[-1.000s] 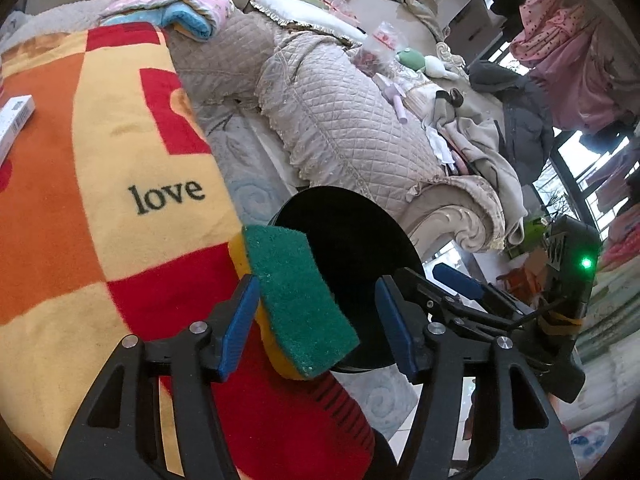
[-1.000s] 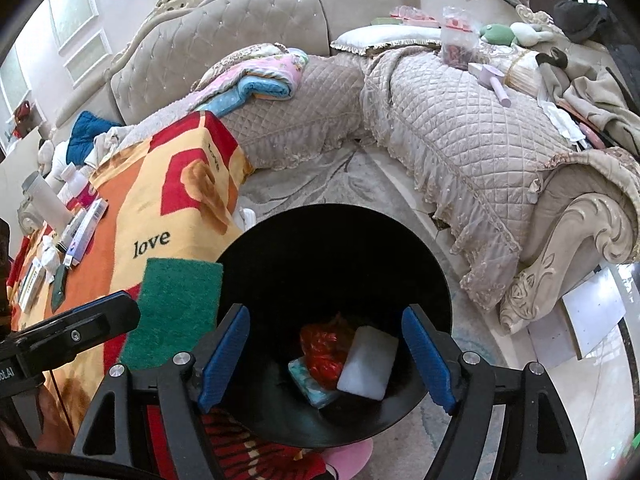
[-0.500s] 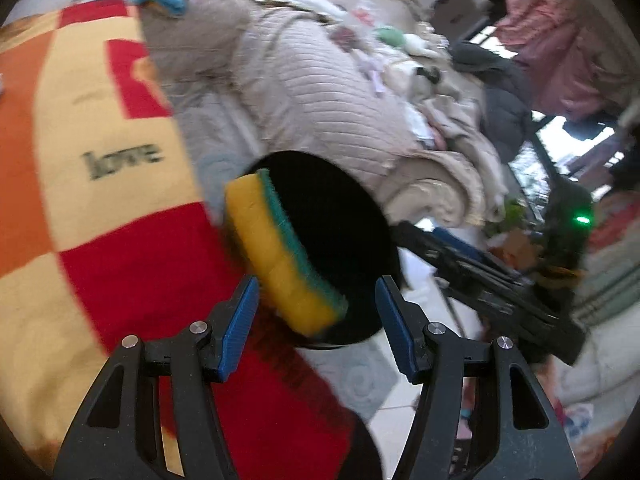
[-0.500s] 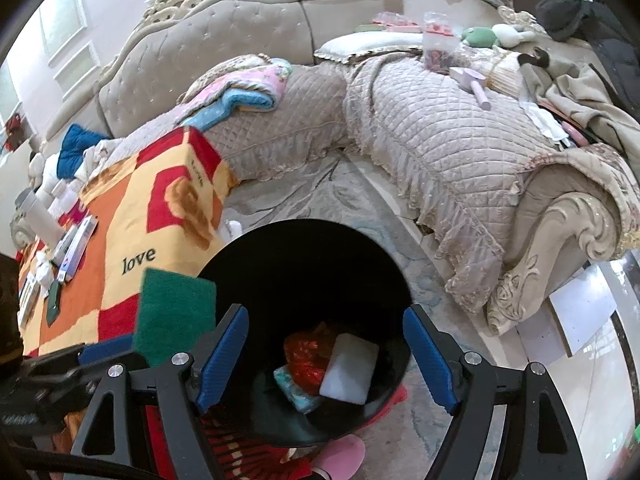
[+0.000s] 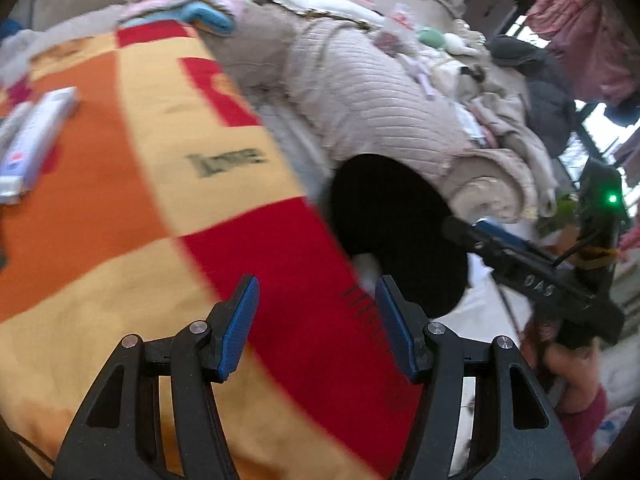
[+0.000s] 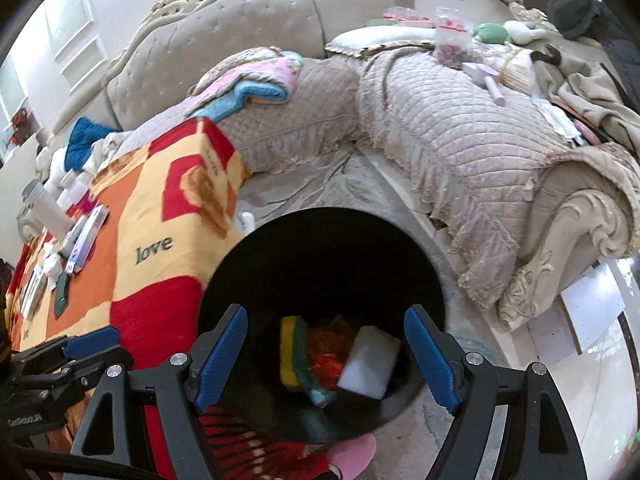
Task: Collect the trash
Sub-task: 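Grasp the white-blue medicine box with the left tool while the right tool grasps the dark green pouch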
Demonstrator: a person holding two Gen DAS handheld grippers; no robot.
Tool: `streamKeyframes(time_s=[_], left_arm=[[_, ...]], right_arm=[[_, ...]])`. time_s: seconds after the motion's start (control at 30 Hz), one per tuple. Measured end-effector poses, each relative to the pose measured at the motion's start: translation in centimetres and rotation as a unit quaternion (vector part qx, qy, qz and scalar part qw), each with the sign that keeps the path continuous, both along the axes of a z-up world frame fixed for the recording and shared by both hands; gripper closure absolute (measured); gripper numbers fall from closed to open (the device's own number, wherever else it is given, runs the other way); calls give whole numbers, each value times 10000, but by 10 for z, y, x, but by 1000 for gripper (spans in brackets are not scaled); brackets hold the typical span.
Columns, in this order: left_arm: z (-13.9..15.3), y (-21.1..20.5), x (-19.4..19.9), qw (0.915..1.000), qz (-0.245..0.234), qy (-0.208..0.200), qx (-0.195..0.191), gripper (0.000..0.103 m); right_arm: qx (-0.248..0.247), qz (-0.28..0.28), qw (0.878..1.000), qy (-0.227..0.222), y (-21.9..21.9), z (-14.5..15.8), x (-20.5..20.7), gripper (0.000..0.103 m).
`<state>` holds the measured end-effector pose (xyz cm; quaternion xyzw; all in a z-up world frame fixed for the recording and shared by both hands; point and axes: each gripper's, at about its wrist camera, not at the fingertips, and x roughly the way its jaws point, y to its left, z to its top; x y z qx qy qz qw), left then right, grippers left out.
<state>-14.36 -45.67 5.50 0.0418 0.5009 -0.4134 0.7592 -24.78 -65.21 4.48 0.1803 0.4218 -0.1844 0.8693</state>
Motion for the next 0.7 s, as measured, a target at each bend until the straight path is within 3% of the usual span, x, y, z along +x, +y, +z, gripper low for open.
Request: streamKeyframes(time_s=[0.17,0.4,0.7], left_arm=[[-1,56,15,9964,479,-526,469,44],[-5,138,44,9858,1219,-846,785,44],[-2,252,90,9608,2181,-1224,1195,44]], right_arm=[[97,361,9993,1,32,-1,24,24],[105,1032,9946,60,95,0,63,23],[115,2029,9790,180,189,-8,121,23]])
